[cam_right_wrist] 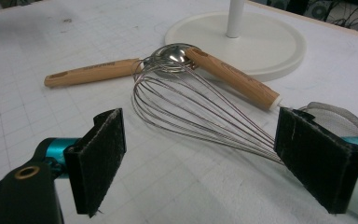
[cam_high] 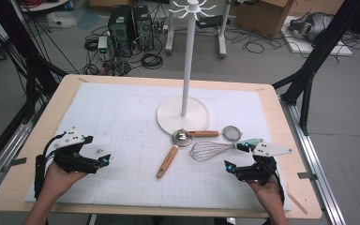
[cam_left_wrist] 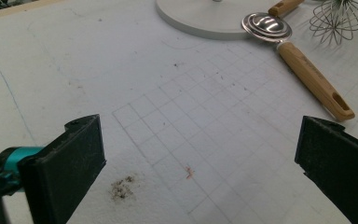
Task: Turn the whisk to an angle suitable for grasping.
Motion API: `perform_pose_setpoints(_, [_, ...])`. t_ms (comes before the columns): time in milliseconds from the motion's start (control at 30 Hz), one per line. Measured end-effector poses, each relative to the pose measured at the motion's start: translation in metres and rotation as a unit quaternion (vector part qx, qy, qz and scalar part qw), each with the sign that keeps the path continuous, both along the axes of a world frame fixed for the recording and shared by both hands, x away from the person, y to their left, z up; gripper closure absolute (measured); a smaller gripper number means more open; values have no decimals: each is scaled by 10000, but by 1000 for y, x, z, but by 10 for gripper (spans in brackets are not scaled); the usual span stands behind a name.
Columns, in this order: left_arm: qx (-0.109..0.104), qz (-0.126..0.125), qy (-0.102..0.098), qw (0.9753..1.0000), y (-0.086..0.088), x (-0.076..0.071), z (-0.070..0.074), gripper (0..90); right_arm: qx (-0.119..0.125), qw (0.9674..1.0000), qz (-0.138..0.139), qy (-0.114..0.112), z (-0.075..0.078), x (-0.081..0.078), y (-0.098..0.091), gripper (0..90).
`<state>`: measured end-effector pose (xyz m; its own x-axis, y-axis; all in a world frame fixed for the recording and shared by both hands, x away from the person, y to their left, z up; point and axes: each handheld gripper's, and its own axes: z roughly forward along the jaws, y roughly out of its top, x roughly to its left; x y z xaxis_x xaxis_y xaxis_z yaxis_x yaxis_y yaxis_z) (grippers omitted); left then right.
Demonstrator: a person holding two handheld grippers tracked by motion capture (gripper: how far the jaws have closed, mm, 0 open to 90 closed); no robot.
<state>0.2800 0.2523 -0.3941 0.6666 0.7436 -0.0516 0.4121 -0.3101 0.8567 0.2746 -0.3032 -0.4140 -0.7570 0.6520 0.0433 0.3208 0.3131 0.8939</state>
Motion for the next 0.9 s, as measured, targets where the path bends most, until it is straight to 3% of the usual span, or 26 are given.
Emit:
perform_pose_setpoints(567, [-10, -40, -11, 10000, -2, -2, -1, 18, -61, 10000, 53, -28, 1, -1, 3, 173])
perform_pose_setpoints(800, [1, -67, -19, 10000, -2, -1, 0, 18, 13, 10000, 52, 20, 8, 4, -4, 203])
perform_pose_setpoints(900, [-6, -42, -11, 10000, -2, -1, -1, 19, -84, 9999, 52, 93, 20, 13, -12, 234])
